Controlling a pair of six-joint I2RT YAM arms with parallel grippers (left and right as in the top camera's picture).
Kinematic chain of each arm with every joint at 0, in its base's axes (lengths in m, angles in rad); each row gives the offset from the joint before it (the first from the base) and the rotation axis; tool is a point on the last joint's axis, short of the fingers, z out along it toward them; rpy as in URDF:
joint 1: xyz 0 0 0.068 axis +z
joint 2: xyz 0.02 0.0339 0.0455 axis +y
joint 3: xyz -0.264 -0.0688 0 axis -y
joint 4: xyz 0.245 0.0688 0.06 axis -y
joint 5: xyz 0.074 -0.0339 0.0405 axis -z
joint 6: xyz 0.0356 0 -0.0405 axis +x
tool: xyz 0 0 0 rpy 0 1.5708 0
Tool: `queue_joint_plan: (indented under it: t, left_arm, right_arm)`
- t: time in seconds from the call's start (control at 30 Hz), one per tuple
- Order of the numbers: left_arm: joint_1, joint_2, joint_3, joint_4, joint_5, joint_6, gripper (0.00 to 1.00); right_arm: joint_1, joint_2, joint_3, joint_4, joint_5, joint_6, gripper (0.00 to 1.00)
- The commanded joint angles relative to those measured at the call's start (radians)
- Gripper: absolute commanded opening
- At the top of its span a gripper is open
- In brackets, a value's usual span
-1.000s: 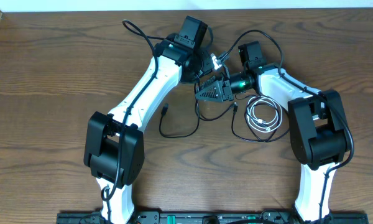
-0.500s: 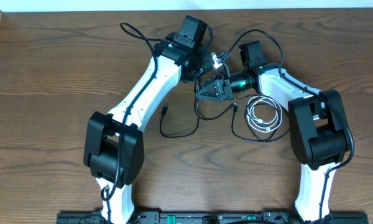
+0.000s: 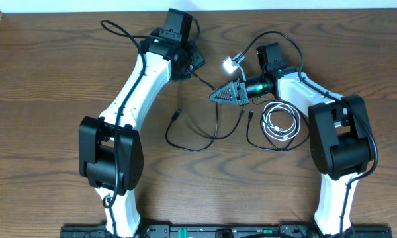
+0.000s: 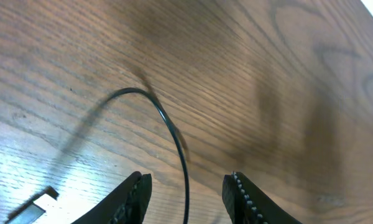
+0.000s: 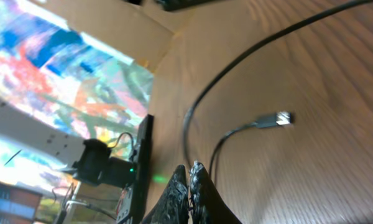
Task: Untangle cables
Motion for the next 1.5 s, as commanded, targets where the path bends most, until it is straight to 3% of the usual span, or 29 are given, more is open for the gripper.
queue_joint_plan:
  t: [0.0,0.03,0.13,0.23,0.37,0.43,0.57,0.7,0.93,1.0,1.03,1.07,1.1,1.13,1.47]
  left_arm:
    - [0.008,0.014,-0.004,-0.01,-0.013,0.179,0.49]
    - [0.012,0.014,-0.004,-0.015,-0.013,0.223,0.52]
    - [0.034,0.014,-0.004,-0.059,-0.055,0.317,0.59]
    - [0.071,0.014,-0.004,-0.134,-0.15,0.321,0.6]
    - [0.162,0.014,-0.004,-0.232,-0.166,0.355,0.6]
    - [0.201,0.014,-0.004,-0.27,-0.165,0.355,0.6]
    - [0.274,0.014,-0.005,-0.341,-0.12,0.372,0.6]
    - [0.308,0.014,-0.039,-0.345,0.022,0.455,0.59]
    - [0.314,0.014,-0.161,-0.301,0.032,0.463,0.54]
    - [0.314,0.014,-0.198,-0.271,0.06,0.473,0.52]
    - [0.314,0.014,-0.209,-0.261,0.062,0.473,0.51]
    - [0.314,0.014,-0.218,-0.254,0.063,0.473,0.49]
    - [0.314,0.014,-0.219,-0.254,0.063,0.473,0.47]
    - [0.314,0.014,-0.219,-0.254,0.063,0.473,0.45]
    - [0.314,0.012,-0.219,-0.239,0.063,0.499,0.42]
  right_arm:
    - [-0.003,0.012,-0.003,0.0,0.144,0.135,0.05]
    - [-0.003,0.012,-0.003,-0.001,0.184,0.162,0.08]
    - [0.001,0.012,-0.003,-0.003,0.308,0.257,0.3]
    - [0.008,0.012,-0.003,-0.024,0.46,0.361,0.44]
    - [0.029,0.012,-0.003,-0.019,0.483,0.374,0.71]
    - [0.045,0.012,-0.003,-0.016,0.484,0.373,0.76]
    - [0.092,0.013,-0.003,0.013,0.488,0.374,0.77]
    - [0.152,0.013,-0.003,0.037,0.594,0.443,0.74]
    - [0.25,0.013,-0.003,0.065,0.754,0.521,0.66]
    - [0.274,0.013,-0.003,0.061,0.814,0.523,0.53]
    - [0.282,0.013,-0.003,0.058,0.837,0.523,0.4]
    - [0.289,0.012,-0.003,0.051,0.86,0.523,0.15]
    - [0.293,0.011,-0.003,0.051,0.869,0.523,0.05]
    - [0.293,0.007,-0.002,0.051,0.872,0.523,0.01]
    - [0.085,-0.21,0.141,-0.049,0.871,0.455,0.01]
